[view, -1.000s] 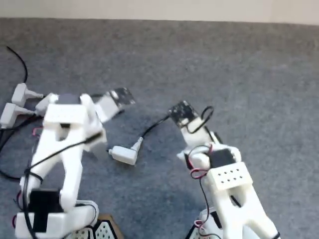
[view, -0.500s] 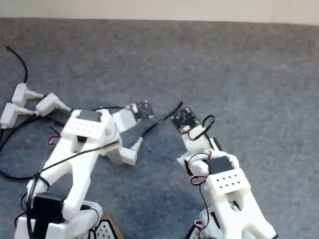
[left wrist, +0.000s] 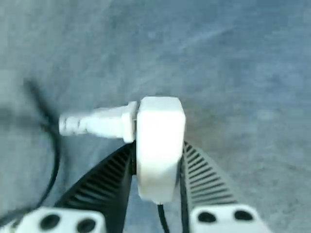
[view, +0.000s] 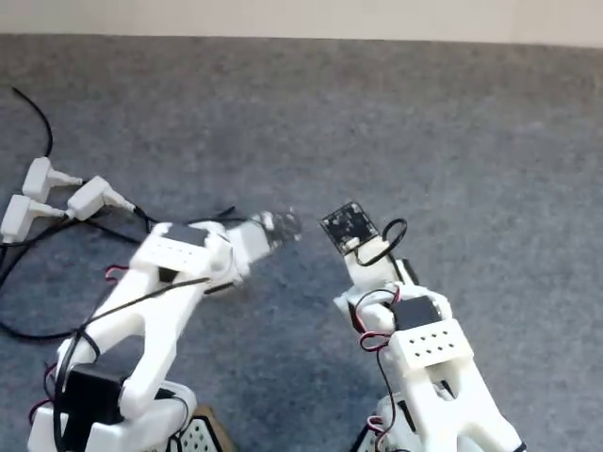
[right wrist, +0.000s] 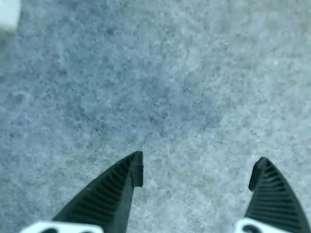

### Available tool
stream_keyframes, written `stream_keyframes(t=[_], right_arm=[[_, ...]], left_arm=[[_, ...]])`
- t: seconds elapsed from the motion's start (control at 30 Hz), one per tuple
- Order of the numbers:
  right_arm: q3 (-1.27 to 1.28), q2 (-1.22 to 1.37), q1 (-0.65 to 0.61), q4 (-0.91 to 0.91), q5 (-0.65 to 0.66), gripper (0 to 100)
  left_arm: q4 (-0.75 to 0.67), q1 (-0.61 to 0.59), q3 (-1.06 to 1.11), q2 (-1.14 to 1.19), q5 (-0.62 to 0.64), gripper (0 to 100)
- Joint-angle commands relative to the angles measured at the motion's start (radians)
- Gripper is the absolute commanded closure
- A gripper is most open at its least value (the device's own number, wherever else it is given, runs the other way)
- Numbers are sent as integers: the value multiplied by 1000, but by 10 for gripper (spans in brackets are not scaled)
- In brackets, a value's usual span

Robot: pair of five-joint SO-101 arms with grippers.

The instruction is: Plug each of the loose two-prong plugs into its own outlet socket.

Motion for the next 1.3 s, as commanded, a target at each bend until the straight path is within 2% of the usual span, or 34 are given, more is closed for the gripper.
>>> stream_keyframes(t=[0.0, 0.2, 0.33, 0.43, 0.53, 0.63, 0.7, 0.83, 0.9, 1.07, 1.17, 1.27], right_arm=[[-7, -18, 2, -18, -9, 664], [-7, -16, 2, -18, -9, 664], [-7, -16, 2, -18, -20, 664], [-7, -16, 2, -18, -44, 664], [-7, -16, 2, -18, -44, 664], [-7, -16, 2, -18, -44, 664], [-7, -16, 2, -18, -44, 664], [-7, -16, 2, -18, -44, 664], [-7, -16, 2, -18, -44, 664], [-7, -16, 2, -18, -46, 664], [-7, -16, 2, -18, -46, 666], [-10, -25, 2, -13, -49, 747]], left_arm=[[-15, -130, -91, -30, 11, 986], [-15, -377, -366, 58, 112, 987], [-12, -493, -628, 286, 144, 987], [61, -542, -834, 481, 144, 987], [152, -568, -1023, 639, 147, 986], [199, -588, -1191, 762, 212, 973], [258, -596, -1283, 822, 232, 912], [379, -599, -1414, 886, 235, 720], [431, -601, -1454, 892, 235, 675], [578, -590, -1547, 891, 242, 690], [675, -582, -1638, 891, 321, 701], [789, -565, -1770, 891, 379, 730]])
